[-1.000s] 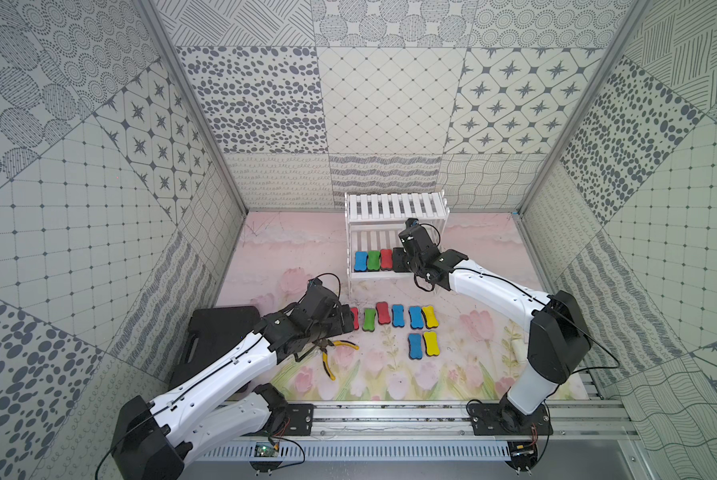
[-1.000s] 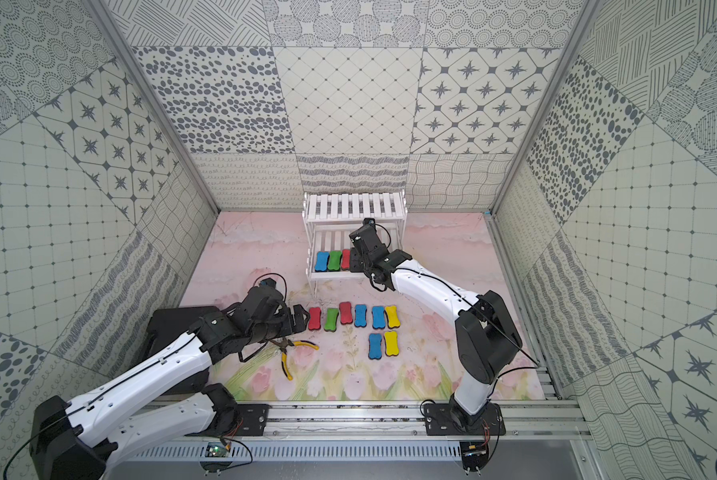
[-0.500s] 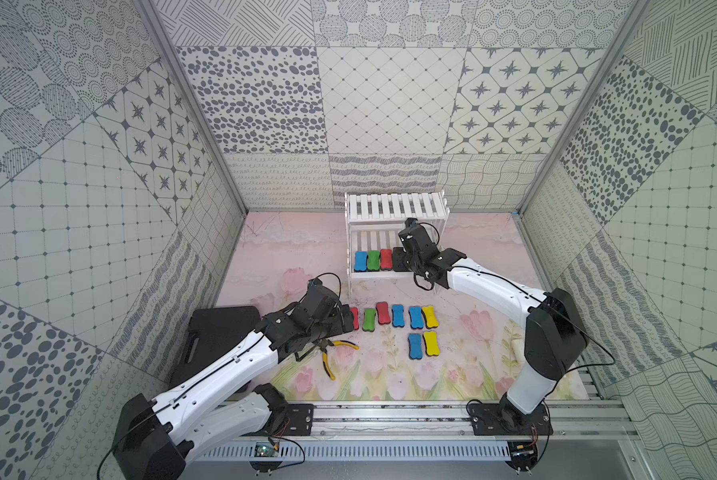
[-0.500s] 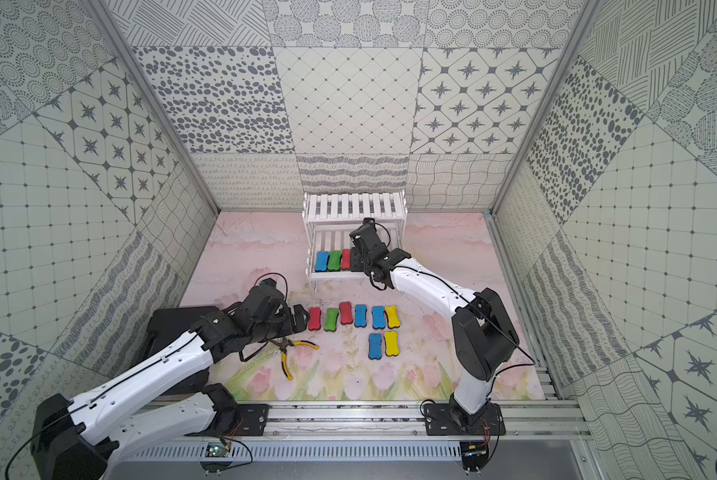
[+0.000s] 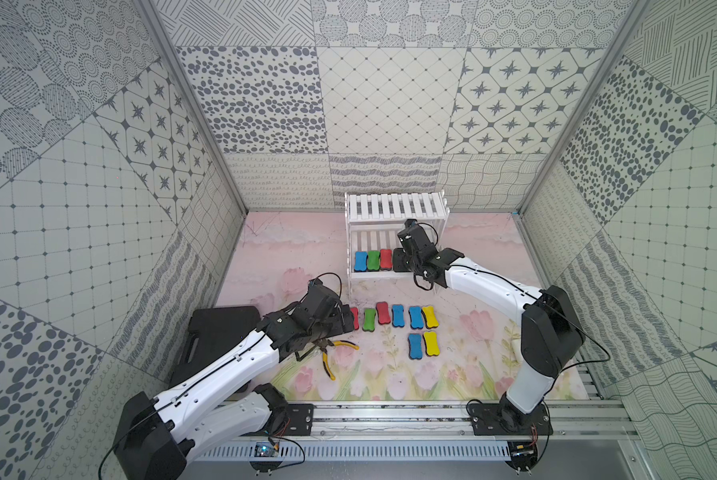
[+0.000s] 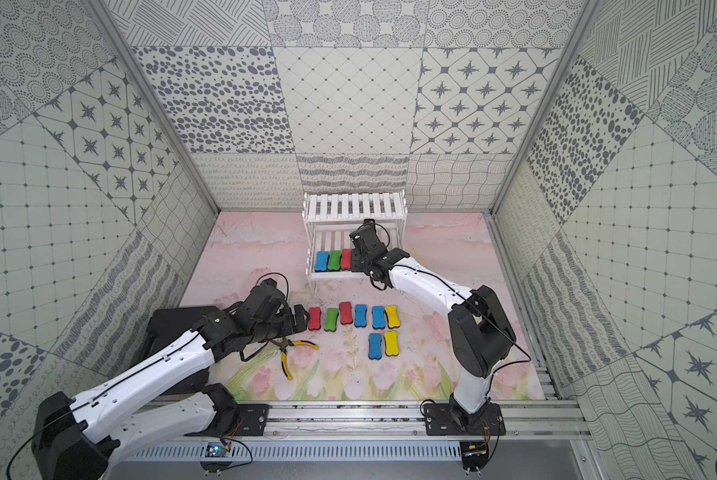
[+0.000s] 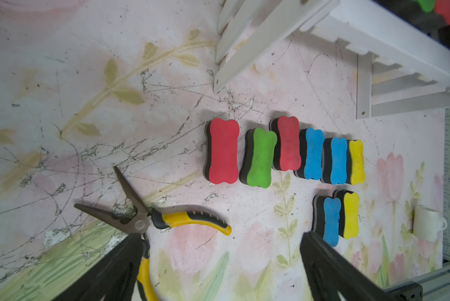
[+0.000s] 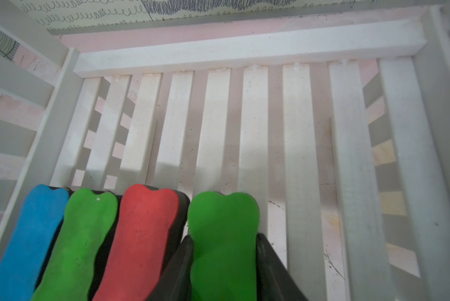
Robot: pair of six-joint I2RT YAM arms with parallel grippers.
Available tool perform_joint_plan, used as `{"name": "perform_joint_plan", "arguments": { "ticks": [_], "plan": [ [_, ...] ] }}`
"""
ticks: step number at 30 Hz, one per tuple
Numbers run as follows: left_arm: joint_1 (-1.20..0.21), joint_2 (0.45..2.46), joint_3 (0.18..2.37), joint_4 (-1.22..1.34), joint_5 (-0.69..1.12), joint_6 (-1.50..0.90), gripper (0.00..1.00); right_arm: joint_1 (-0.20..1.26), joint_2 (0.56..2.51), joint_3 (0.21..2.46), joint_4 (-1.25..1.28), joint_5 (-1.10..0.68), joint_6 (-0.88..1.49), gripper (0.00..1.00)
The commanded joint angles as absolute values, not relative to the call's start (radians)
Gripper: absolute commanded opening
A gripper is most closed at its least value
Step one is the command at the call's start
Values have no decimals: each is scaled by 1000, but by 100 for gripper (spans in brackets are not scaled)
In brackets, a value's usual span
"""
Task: Remove the whiteboard erasers from the shelf
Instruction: Pick up the whiteboard eraser from the shelf, then place the whiteboard eraser at the center of the board.
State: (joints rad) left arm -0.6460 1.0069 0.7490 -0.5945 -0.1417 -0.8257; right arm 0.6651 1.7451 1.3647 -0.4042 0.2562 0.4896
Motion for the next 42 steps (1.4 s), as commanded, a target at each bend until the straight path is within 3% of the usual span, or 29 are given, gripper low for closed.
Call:
{"name": "perform_joint_plan", "arguments": {
  "ticks": [1,11,17,29,42],
  "plan": [
    [-642,1014,764,-600,-140,-827,99,661,1656,1352,-386,272,500,30],
    [-643,1016,774,-597,-138,-828,99,718,1406,1141,-431,238,613,28],
    [-642,1017,772,-594,-147,-834,99,833,1302,991,-467,255,717,28],
    [-641,1012,776,-617,-161,-854,99,1000,1395,853,-457,184,995,27],
    [-642,960,769,-656,-186,-852,99,1002,1532,895,-482,109,1041,27]
  ]
}}
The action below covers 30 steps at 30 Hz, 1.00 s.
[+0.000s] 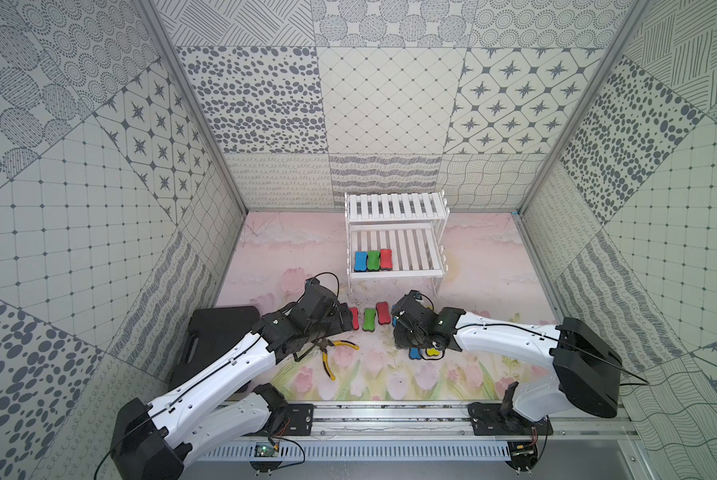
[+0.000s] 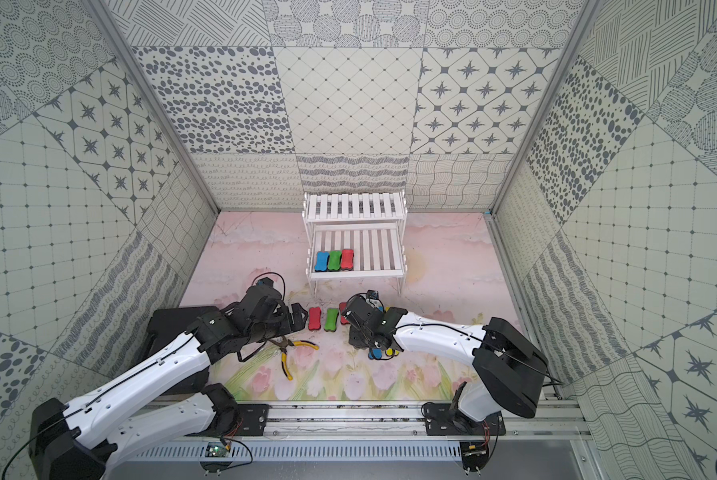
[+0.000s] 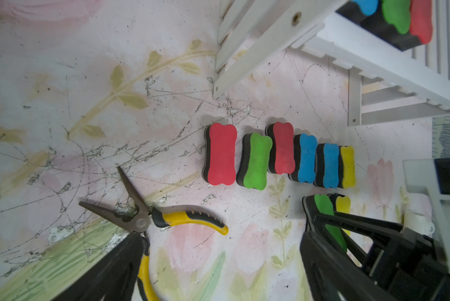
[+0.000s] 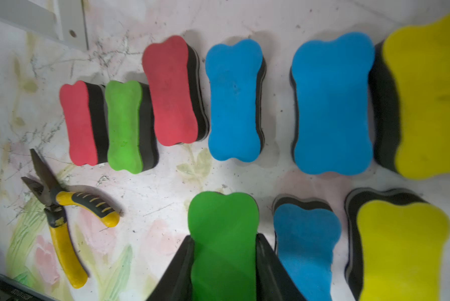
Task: Remove the whiteboard erasers from the shelf
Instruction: Place the whiteboard eraser at the center of the board.
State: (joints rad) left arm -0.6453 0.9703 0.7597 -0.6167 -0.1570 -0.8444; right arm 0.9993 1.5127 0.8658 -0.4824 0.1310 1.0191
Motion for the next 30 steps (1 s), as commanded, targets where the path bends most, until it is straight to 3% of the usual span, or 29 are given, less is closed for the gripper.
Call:
{"name": "perform_joint_plan", "arguments": {
  "ticks": [1,8,23,30],
  "plan": [
    [-641,958,769,-658,-186,-852,99,1002,1535,899,-485,109,1040,27],
    [-641,957,764,-654,-192,-850,99,996,1570,922,-494,108,1035,28],
    [-638,965,759,-647,-186,-849,99,989,1588,928,-495,98,1032,51],
    [-638,959,764,-648,-178,-845,99,995,1521,910,-496,142,1030,51]
  ]
}}
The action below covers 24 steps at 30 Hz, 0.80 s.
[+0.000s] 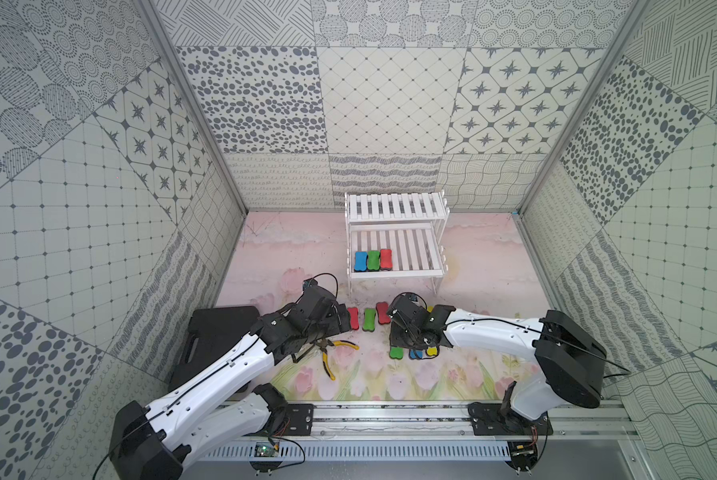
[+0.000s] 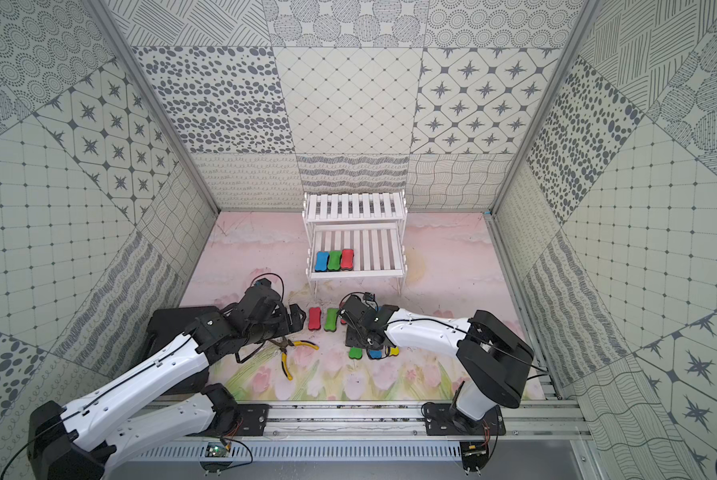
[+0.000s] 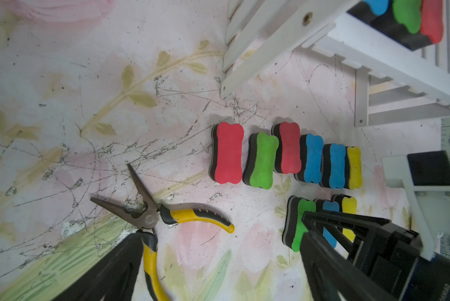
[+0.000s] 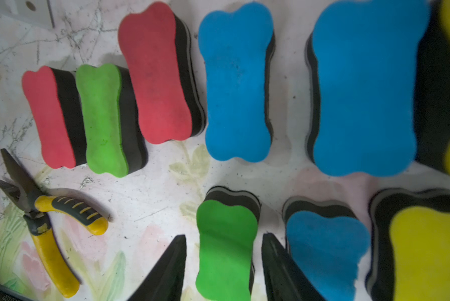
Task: Remove the whiteboard erasers from the shelf
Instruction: Place the whiteboard eraser at the center of the board, then pick up the whiteboard eraser from the shelf.
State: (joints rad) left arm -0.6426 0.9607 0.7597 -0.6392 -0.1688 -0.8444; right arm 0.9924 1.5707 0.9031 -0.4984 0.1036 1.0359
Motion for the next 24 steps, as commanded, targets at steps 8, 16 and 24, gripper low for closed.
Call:
{"name": "perform_joint_plan", "arguments": {
  "ticks": [8,16,24],
  "plan": [
    [-638,982,791,-562,-86,-819,99,991,1318,869,-468,266,904,51],
    [-708,1160,1030,-536,-85,-701,94,906,1109,788,-469,394,825,51],
    [-766,1390,1285,-491,-147,-597,87,825,957,695,-490,412,863,50]
  ]
}}
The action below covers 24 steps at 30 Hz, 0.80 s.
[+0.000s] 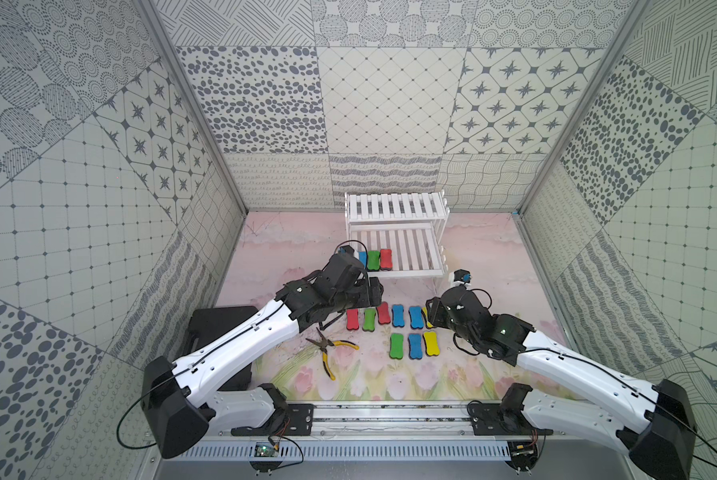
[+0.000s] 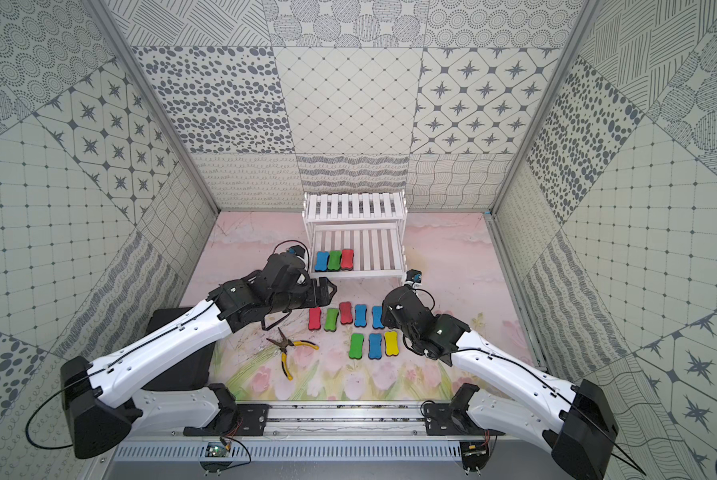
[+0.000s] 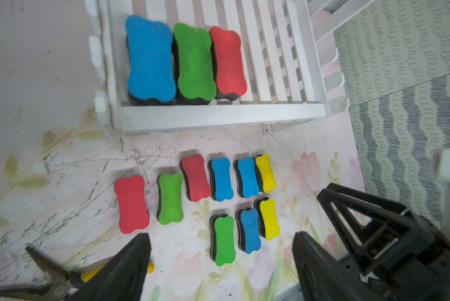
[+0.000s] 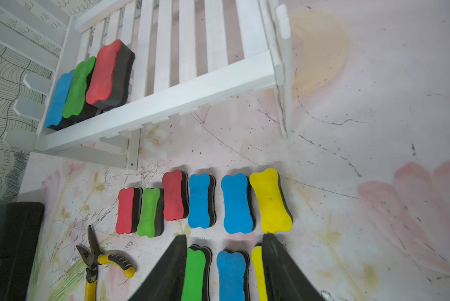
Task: Remove the whiteboard erasers from the shelf
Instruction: Pick up the whiteboard eraser from the shelf.
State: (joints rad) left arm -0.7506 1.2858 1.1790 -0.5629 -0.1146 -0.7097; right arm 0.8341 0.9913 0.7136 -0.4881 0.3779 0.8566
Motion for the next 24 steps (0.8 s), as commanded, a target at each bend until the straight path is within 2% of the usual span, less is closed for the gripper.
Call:
{"name": "perform_joint_plan", "arguments": {
  "ticks": [1,3,8,15,24],
  "plan": [
    [-770,1425,1311,-480,-157,-586,86,822,946,688,-495,415,868,50],
    [-776,1496,1368,-466,-183,-566,84,819,925,678,-504,420,873,50],
    [-776,1675,1546,-511,-221,-516,73,813,903,668,-521,418,877,50],
    [-745,1812,1657,-561,-283,-485,69,805,889,653,-522,416,881,50],
    [-716,1877,1689,-588,-336,-489,65,785,868,635,-523,404,879,50]
  ]
}}
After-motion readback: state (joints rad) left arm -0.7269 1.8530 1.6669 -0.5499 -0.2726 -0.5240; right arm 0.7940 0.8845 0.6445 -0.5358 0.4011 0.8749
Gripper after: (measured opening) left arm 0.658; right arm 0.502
